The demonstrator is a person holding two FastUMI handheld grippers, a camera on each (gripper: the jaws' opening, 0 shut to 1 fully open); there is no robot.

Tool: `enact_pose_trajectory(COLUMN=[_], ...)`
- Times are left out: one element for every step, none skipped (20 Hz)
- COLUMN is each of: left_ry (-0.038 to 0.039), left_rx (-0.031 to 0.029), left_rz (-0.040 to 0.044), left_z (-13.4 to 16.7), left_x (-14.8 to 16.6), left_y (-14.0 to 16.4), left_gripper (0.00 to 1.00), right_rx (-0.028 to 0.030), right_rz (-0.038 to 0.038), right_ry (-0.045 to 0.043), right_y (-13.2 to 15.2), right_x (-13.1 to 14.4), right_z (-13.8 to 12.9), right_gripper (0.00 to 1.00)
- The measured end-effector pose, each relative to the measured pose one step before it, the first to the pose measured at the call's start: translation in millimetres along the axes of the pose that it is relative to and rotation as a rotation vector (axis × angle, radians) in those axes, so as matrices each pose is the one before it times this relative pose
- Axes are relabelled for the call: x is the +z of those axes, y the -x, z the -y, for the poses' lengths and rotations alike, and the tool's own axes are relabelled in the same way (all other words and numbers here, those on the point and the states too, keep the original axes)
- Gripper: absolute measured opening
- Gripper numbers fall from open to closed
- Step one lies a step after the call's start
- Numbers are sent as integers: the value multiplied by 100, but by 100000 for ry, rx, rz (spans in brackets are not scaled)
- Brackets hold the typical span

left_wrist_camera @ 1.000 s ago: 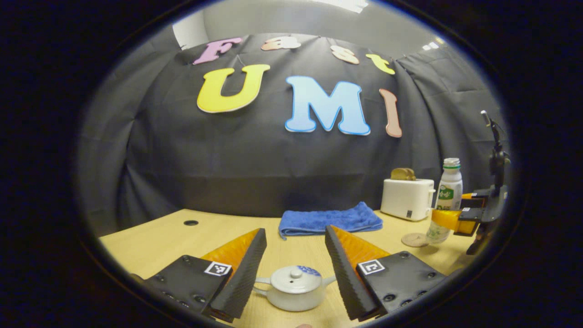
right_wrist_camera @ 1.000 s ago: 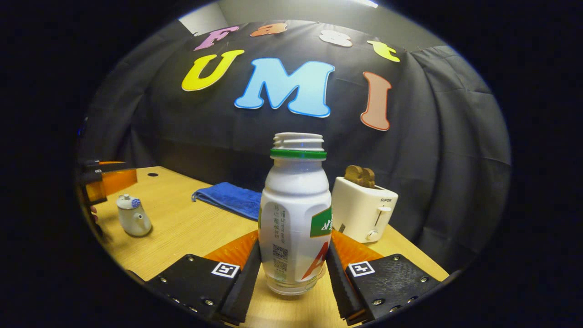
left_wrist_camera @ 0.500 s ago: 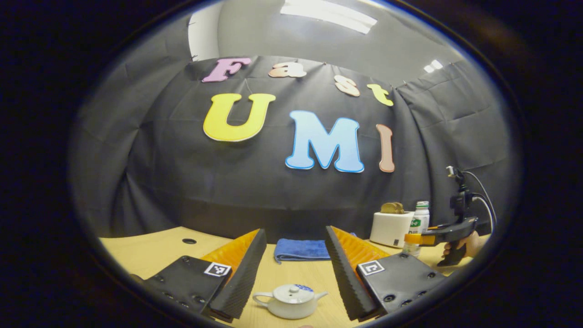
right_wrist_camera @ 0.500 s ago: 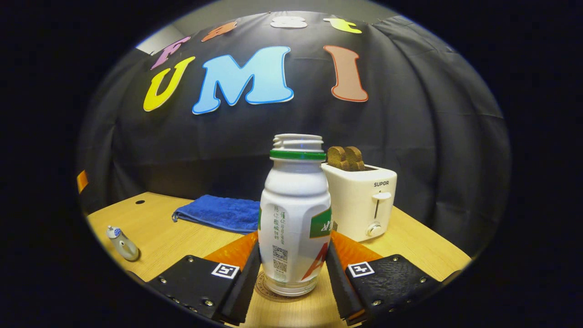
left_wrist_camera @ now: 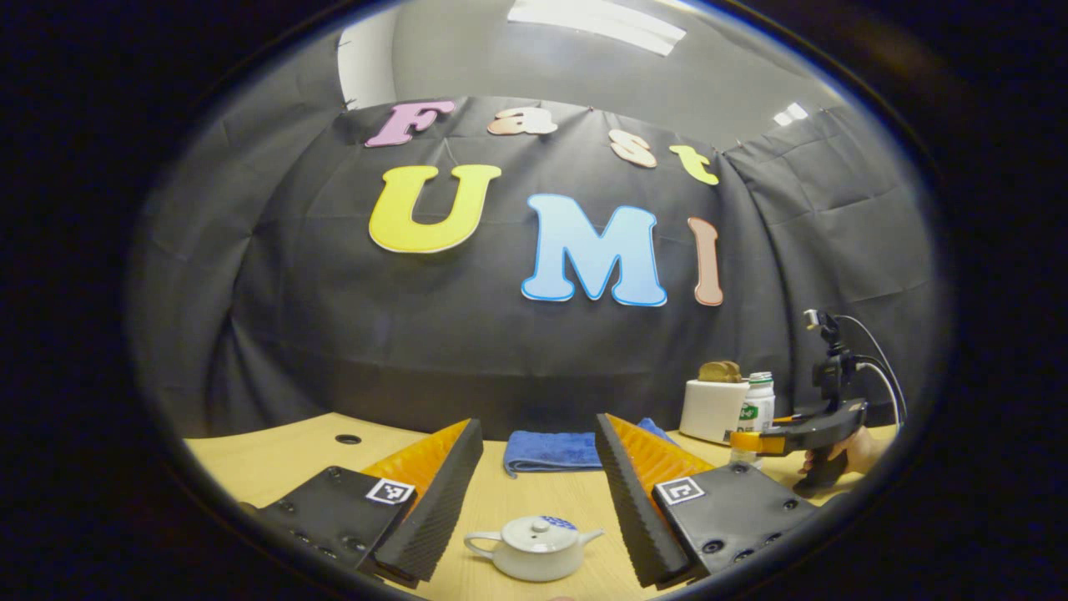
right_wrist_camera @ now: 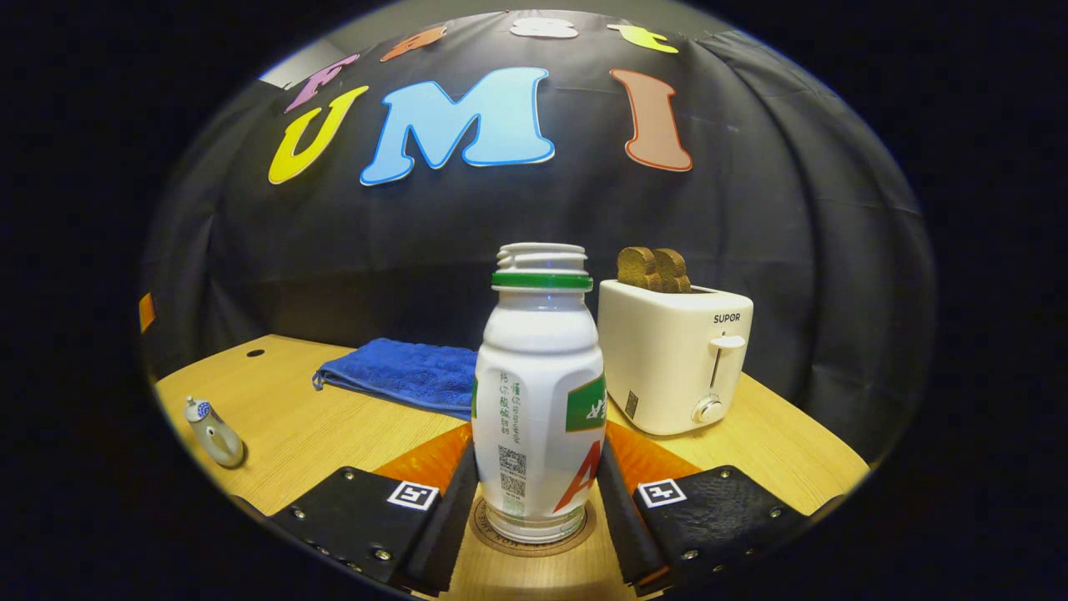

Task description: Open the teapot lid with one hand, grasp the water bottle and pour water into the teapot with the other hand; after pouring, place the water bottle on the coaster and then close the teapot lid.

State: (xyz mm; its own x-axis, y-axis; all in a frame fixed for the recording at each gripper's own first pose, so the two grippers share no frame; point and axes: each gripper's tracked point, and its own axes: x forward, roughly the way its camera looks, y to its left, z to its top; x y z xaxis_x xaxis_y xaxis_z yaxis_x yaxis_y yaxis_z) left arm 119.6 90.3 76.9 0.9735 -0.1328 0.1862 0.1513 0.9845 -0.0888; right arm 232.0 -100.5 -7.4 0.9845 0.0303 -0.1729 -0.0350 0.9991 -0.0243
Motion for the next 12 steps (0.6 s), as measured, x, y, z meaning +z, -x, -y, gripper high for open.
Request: enact_pose_trajectory(left_ry=[-210, -382, -127, 28, 0, -233, -332, -282, -223, -262, -187, -82], left_rx=[-66, -31, -48, -301, -242, -210, -141, -192, -129, -56, -39, -66], left_rz=[-411, -358, -43, 116, 187, 162, 103, -24, -107, -17, -26, -88], left_z=[8, 79, 48, 101, 166, 13, 16, 103, 27, -24, 8, 39], left_x=[-74, -211, 60, 55, 71, -49, 23, -130, -3, -115, 83, -125], left_y=[-54, -12, 25, 12, -1, -39, 43, -78, -51, 67, 19, 4], left_gripper=[91, 91, 91, 91, 91, 91, 91, 91, 91, 90, 90, 90], right_rx=[-416, -819, -617, -380, -529, -642, -613, -544, -70, 688, 726, -153], right_rz=[39, 58, 377, 803, 626, 935, 828, 634, 28, 292, 183, 671], right_ry=[-42, 116, 165, 630, 1179, 1217, 1361, 1278, 823, 58, -115, 422], right_y=[-1, 56, 48, 209, 265, 171, 241, 251, 228, 396, 426, 510], right_x=[79, -23, 219, 231, 310, 229, 251, 191, 142, 147, 280, 179], right_z=[72, 83, 177, -33, 87, 78, 109, 70, -46, -149, -174, 27], right_gripper=[73, 74, 75, 78, 87, 88, 90, 92, 92, 92, 92, 92])
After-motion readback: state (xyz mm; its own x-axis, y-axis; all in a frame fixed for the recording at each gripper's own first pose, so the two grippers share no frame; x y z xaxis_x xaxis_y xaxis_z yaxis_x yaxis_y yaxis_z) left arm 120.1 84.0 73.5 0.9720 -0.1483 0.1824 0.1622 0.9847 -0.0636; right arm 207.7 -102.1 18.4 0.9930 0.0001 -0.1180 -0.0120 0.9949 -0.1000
